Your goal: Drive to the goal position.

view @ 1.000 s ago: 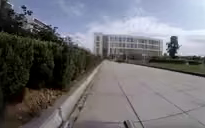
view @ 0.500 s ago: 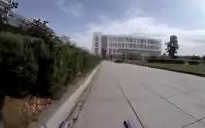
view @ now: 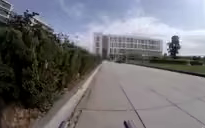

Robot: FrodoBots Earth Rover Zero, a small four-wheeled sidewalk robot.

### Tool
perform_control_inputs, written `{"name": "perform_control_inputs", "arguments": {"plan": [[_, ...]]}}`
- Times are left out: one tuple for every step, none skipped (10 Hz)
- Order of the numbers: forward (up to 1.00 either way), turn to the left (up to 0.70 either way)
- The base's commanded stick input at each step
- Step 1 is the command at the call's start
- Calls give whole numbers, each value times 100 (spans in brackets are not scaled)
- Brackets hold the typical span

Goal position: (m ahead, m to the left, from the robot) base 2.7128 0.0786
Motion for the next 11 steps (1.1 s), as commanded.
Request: {"name": "perform_control_inputs", "arguments": {"plan": [[70,-14],[50,-3],[45,0],[45,0],[45,0],[45,0],[45,0],[45,0],[36,-8],[17,-25],[0,-42]]}}
